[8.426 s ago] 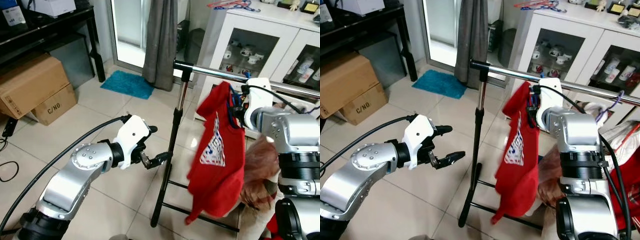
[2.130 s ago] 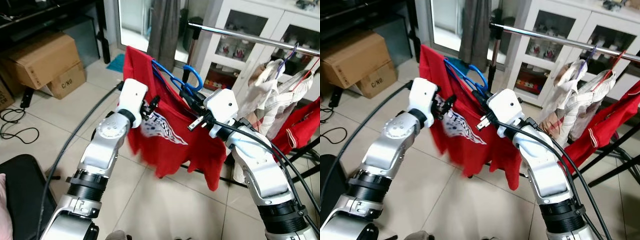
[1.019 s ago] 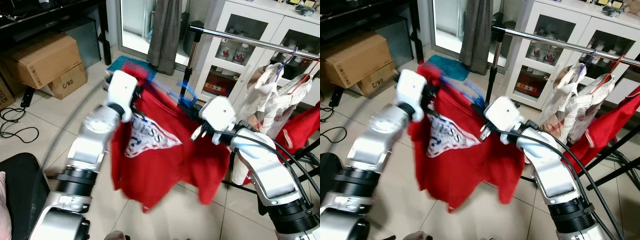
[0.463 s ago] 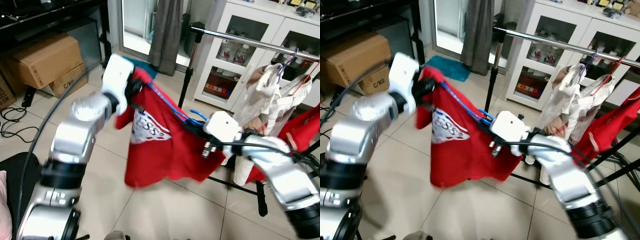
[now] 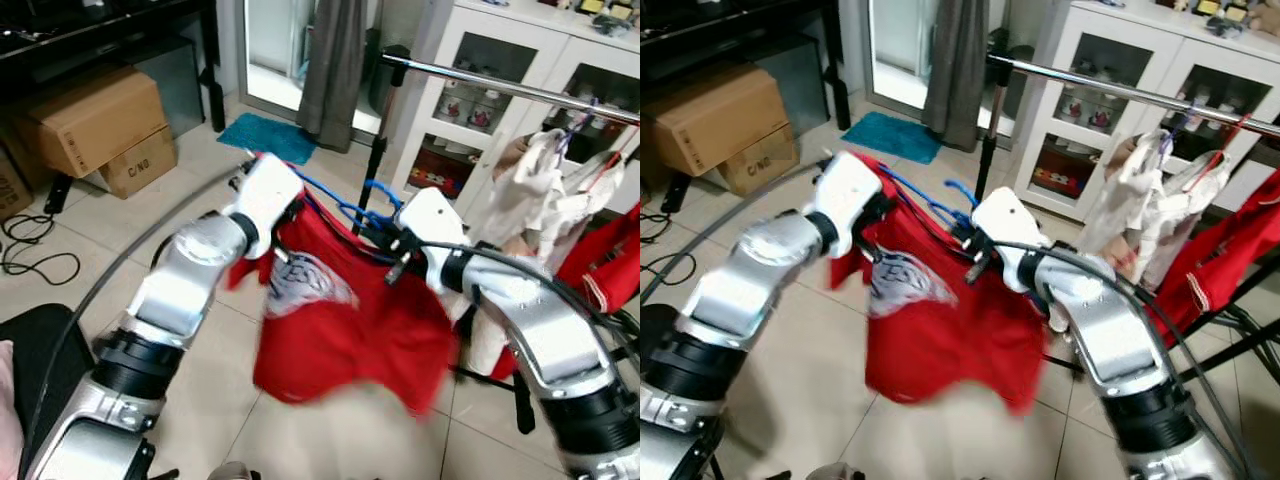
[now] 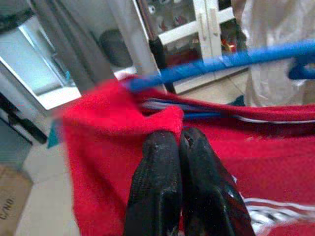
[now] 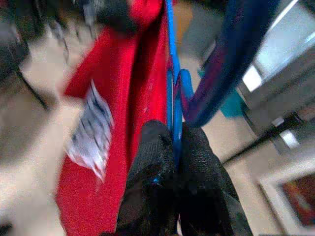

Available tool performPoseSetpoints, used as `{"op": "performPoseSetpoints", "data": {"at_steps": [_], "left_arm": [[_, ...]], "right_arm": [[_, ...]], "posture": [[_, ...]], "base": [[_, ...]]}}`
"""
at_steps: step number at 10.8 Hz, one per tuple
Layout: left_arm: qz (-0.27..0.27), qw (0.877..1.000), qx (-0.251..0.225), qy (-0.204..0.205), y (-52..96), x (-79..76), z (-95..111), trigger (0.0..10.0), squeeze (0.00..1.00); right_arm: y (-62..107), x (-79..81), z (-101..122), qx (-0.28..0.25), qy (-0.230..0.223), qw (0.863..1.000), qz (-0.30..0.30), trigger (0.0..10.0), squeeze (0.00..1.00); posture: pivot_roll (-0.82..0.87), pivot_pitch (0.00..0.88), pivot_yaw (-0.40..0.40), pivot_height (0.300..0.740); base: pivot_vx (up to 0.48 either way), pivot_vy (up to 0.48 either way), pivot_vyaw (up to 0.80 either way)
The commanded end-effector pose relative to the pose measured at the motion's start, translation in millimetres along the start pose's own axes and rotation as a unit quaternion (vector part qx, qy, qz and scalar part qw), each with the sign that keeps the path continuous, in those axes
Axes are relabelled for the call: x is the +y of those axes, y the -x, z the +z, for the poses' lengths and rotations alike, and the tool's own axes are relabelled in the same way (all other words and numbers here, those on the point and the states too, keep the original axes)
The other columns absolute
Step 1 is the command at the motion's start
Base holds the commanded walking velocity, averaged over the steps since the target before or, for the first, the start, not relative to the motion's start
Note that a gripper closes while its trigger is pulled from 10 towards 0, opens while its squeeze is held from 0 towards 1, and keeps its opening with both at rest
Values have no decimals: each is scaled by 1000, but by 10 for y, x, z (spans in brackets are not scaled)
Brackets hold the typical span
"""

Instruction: Hang hanger

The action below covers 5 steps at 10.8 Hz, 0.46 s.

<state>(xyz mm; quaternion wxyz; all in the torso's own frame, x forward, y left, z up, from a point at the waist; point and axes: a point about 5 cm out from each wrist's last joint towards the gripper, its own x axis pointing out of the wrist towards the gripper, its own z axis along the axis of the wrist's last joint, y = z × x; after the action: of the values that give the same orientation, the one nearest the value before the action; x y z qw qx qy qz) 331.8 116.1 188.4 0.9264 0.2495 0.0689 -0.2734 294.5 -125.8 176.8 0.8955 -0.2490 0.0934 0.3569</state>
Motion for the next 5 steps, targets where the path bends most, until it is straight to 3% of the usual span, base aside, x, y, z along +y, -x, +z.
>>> {"op": "performPoseSetpoints", "data": {"at_steps": [1, 2, 3, 4, 5], "left_arm": [[10, 1000, -19, -15, -12, -3, 90, 0, 0], [14, 999, -35, -11, -7, 29, 155, 0, 0], [29, 999, -43, -12, 3, 86, 187, 0, 0], [52, 997, -56, -15, 40, 201, 260, 0, 0], [82, 995, -59, -20, 85, 341, 299, 0, 0]], "right_arm": [[21, -7, -28, 31, 27, 999, 1, 10000, 0], [28, -6, -141, 69, 39, 997, 9, 8039, 0], [43, 23, -210, 92, 36, 995, 27, 0, 0], [96, 64, -333, 136, 52, 988, 54, 0, 0], [122, 64, -334, 127, 25, 990, 61, 0, 0]], "posture": [[45, 0, -90, 740], [45, 0, -90, 740], [45, 0, -90, 740], [50, 0, -92, 740], [57, 0, -95, 740]], "base": [[0, 0, 0], [0, 0, 0], [0, 0, 0], [0, 0, 0], [0, 0, 0]]}}
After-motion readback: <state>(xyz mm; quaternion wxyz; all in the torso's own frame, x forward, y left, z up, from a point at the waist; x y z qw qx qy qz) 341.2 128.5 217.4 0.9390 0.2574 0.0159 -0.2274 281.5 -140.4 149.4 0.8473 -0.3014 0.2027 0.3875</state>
